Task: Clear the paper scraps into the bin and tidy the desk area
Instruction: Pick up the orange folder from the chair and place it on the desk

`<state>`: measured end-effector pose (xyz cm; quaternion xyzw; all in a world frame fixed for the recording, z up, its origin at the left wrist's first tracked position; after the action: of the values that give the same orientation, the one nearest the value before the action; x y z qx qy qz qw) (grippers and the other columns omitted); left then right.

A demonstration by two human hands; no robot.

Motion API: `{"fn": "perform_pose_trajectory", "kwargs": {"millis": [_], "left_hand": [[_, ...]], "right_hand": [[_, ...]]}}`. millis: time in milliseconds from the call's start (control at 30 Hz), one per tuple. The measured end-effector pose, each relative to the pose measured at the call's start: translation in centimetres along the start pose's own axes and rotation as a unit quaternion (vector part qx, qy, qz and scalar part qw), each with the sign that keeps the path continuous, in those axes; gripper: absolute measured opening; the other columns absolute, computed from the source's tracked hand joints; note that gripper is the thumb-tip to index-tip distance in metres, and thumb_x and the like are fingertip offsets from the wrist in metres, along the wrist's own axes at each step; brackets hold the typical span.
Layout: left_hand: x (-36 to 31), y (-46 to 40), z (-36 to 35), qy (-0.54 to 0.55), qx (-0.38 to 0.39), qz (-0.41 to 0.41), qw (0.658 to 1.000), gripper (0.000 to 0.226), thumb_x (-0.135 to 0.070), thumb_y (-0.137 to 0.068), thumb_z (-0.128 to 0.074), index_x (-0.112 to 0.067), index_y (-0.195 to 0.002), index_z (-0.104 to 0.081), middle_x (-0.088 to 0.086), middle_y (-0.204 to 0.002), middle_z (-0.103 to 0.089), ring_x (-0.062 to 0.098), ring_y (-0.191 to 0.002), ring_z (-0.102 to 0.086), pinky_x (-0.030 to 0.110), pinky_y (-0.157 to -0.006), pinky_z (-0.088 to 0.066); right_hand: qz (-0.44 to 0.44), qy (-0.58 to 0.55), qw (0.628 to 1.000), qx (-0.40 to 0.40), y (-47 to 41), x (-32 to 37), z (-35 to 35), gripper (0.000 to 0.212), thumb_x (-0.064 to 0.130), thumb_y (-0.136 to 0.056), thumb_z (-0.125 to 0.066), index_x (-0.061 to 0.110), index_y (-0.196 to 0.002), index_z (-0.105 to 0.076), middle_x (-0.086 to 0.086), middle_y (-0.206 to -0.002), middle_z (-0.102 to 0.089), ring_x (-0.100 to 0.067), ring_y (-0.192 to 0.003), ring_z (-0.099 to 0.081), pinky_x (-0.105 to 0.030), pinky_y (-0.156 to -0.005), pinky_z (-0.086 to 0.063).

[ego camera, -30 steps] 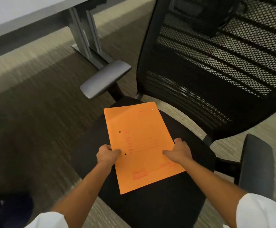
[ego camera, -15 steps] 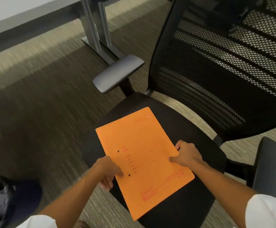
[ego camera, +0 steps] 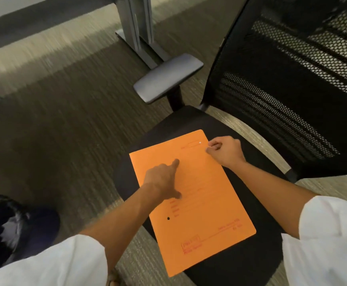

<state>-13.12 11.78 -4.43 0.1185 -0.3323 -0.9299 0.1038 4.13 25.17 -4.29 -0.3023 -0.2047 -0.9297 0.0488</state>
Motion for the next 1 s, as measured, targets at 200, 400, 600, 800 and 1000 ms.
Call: {"fn": "perform_pose_trajectory", "kwargs": {"millis": [200, 400, 600, 800, 1000], "left_hand": [[0.4, -0.5, -1.0, -0.048, 0.030, -0.016, 0.998, 0.131, -0.052, -0.067, -0.085, -0.028, -0.156, 0.008, 0.005, -0.119, -0.056, 0.025, -0.103, -0.061, 0.038, -0.079, -0.054], [0.1, -0.6, -1.5, -0.055, 0.041, -0.011, 0.998, 0.130, -0.051, -0.070, -0.084, -0.026, -0.156, 0.010, 0.005, -0.110, -0.059, 0.019, -0.078, -0.051, 0.032, -0.065, -0.045], [0.0, -0.8, -1.3, -0.064, 0.047, -0.005, 0.997, 0.129, -0.053, -0.071, -0.082, -0.028, -0.155, 0.012, 0.003, -0.094, -0.052, 0.018, -0.079, -0.054, 0.031, -0.066, -0.045], [0.4, -1.0, -0.8, -0.054, 0.046, -0.009, 0.997, 0.132, -0.051, -0.067, -0.086, -0.029, -0.156, 0.009, 0.004, -0.118, -0.059, 0.023, -0.103, -0.063, 0.034, -0.074, -0.049], [0.7, -0.9, -0.5, -0.045, 0.047, 0.000, 0.998, 0.134, -0.049, -0.064, -0.088, -0.033, -0.156, 0.008, 0.005, -0.126, -0.057, 0.026, -0.113, -0.061, 0.039, -0.084, -0.053]], "right_hand": [[0.090, 0.168, 0.980, 0.052, -1.2, 0.8, -2.0, 0.038, 0.015, -0.097, -0.052, 0.022, -0.133, -0.061, -0.013, -0.109, -0.064, -0.029, -0.094, -0.064, -0.045, -0.083, -0.058], [0.109, 0.315, 0.937, 0.104, -0.7, 0.3, -3.0, 0.057, 0.014, -0.100, -0.045, 0.029, -0.153, -0.032, -0.008, -0.126, -0.045, -0.026, -0.104, -0.056, -0.039, -0.083, -0.053], [0.138, 0.370, 0.910, 0.127, 2.0, -0.1, -3.4, 0.058, 0.017, -0.100, -0.046, 0.022, -0.154, -0.027, -0.006, -0.134, -0.043, -0.023, -0.104, -0.056, -0.036, -0.084, -0.053], [0.182, 0.351, 0.907, 0.146, 6.9, -2.3, -4.5, 0.058, 0.017, -0.101, -0.042, 0.017, -0.156, -0.023, -0.003, -0.130, -0.045, -0.022, -0.102, -0.054, -0.037, -0.077, -0.049], [0.270, 0.333, 0.886, 0.176, 11.8, -4.3, -5.6, 0.059, 0.024, -0.100, -0.042, 0.011, -0.155, -0.025, 0.000, -0.134, -0.044, -0.019, -0.108, -0.052, -0.034, -0.082, -0.050]]}}
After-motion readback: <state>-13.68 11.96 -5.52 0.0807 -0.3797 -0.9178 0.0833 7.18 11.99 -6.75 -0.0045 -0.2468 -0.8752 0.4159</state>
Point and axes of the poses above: each hand's wrist, its own y-axis away from the middle knuckle, its own z-axis out of the back of the hand, x = y × z, the point moved 1 cm from there along -y, towards the middle knuckle
